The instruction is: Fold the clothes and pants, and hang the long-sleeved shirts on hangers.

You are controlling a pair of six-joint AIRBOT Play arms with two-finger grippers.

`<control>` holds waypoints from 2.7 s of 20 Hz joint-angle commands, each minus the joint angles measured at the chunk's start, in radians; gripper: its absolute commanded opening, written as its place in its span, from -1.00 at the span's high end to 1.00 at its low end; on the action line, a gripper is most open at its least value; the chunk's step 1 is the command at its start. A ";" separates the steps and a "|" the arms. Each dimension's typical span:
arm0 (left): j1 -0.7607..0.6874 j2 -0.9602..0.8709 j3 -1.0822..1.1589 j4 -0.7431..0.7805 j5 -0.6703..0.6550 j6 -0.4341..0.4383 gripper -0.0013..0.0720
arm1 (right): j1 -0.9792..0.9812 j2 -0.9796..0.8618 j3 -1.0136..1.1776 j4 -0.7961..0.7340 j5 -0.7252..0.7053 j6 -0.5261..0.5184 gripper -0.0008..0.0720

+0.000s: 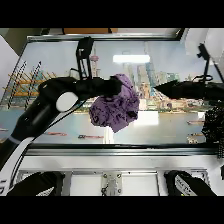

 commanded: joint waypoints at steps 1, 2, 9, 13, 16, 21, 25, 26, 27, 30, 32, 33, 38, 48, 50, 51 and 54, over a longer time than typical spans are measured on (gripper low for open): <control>0.075 -0.196 0.149 -0.089 -0.019 -0.022 -0.94 | -0.162 0.001 0.000 0.002 -0.003 0.144 0.77; 0.113 -0.218 0.189 -0.095 -0.071 -0.022 -0.94 | -0.195 0.001 0.000 0.002 0.013 0.155 0.02; 0.441 -0.090 -0.089 -0.096 -0.214 0.098 -0.94 | -0.083 0.000 -0.002 -0.283 0.022 0.160 -0.42; 0.543 -0.103 -0.313 -0.195 -0.153 0.160 -0.94 | 0.165 -0.042 -0.008 -0.514 -0.074 0.382 -0.42; 0.529 -0.193 -0.378 -0.369 -0.092 0.306 -0.94 | 0.325 -0.137 -0.008 -0.519 -0.168 0.484 -0.44; 0.472 -0.332 -0.382 -0.394 -0.087 0.323 -0.94 | 0.482 -0.315 -0.008 -0.491 -0.220 0.545 -0.45; 0.422 -0.344 -0.382 -0.394 -0.045 0.334 -0.94 | 0.498 -0.384 -0.008 -0.367 -0.313 0.547 -0.44; 0.409 -0.345 -0.382 -0.393 -0.029 0.334 -0.92 | 0.498 -0.388 -0.008 -0.361 -0.334 0.547 -0.43; 0.399 -0.345 -0.382 -0.393 -0.019 0.334 -0.91 | 0.498 -0.389 -0.008 -0.363 -0.345 0.547 -0.42; 0.391 -0.344 -0.382 -0.391 -0.021 0.334 0.90 | 0.497 -0.375 -0.006 -0.366 -0.348 0.485 0.93; 0.431 -0.313 -0.380 -0.390 -0.049 0.335 0.92 | 0.485 -0.327 0.023 -0.431 -0.334 0.479 0.93; 0.469 -0.272 -0.370 -0.385 -0.063 0.335 0.91 | 0.463 -0.287 0.062 -0.486 -0.306 0.479 0.93; 0.684 0.124 -0.121 -0.386 -0.150 0.345 0.92 | 0.293 -0.035 0.378 -0.618 -0.157 0.480 0.93; 0.578 0.681 0.210 -0.384 -0.136 0.269 0.92 | 0.146 0.389 0.524 -0.660 -0.171 0.565 0.93; 0.547 0.686 0.230 -0.385 -0.139 0.246 0.92 | 0.146 0.406 0.524 -0.673 -0.160 0.610 0.93; 0.535 0.676 0.232 -0.386 -0.143 0.241 0.92 | 0.146 0.407 0.524 -0.673 -0.145 0.632 0.93; 0.527 0.589 0.230 -0.373 -0.225 0.219 0.92 | 0.147 0.359 0.523 -0.673 -0.023 0.700 0.93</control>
